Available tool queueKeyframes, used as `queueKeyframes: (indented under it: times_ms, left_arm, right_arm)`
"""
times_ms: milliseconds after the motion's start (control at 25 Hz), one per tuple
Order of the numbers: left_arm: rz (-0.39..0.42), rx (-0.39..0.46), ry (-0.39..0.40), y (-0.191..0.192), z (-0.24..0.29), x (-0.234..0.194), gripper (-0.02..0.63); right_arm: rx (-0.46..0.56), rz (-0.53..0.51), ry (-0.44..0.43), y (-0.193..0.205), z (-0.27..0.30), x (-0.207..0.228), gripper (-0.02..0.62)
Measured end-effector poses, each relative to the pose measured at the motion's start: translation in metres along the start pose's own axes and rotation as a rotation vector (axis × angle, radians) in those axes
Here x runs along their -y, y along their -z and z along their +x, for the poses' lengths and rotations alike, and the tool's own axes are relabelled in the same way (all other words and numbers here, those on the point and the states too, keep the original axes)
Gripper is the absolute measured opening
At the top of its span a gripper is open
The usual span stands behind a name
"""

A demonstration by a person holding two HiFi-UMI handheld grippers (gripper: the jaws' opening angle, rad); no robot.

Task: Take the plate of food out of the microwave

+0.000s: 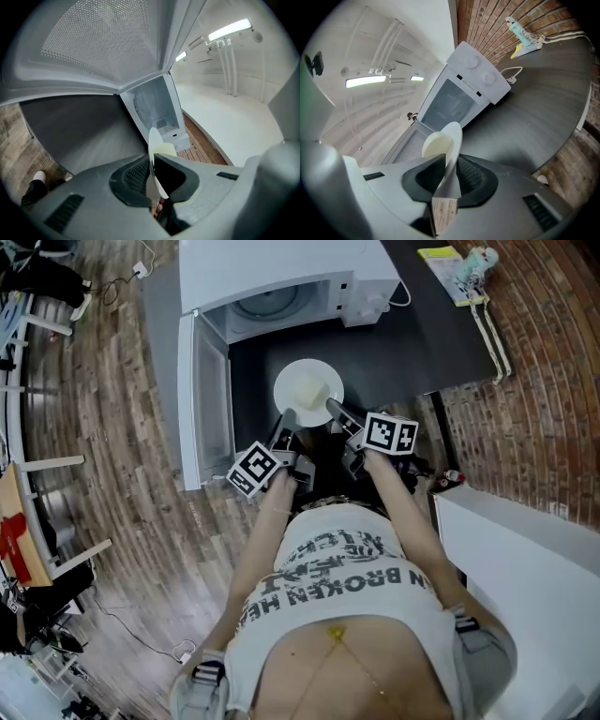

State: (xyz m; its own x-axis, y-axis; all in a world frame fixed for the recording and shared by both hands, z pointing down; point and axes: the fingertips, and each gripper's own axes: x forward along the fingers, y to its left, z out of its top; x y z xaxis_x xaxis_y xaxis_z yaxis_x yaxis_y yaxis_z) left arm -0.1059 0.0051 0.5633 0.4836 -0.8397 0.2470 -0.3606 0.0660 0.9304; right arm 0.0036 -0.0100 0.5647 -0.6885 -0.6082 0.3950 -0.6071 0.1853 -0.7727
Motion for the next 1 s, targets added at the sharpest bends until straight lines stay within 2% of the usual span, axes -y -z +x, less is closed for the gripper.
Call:
queueKeyframes:
  times_ms: [280, 560, 760, 1000]
  left_arm:
    - [0.009, -0.031, 0.011, 0.008, -0.006, -0.002, 0.031]
    - [0.029, -0.028, 0.013, 0.016, 0.001, 0.006, 0.031]
    - [0.021, 0.021, -0.005, 0.026, 0.008, 0.013, 0.031]
    - [-0.003, 0.075, -0.030, 0.056, 0.012, 0.023, 0.031]
  right_arm:
    - [0.031, 0.030, 0.007, 0.011, -0.009, 0.002, 0.071]
    - [0.040, 0.031, -0.011, 0.004, -0.018, 0.009, 0.069]
    - [0.012, 0.024, -0.036, -0.008, -0.025, 0.017, 0.067]
    - [-0.038, 0.015, -0.053, -0.014, -0.048, 0.033, 0.067]
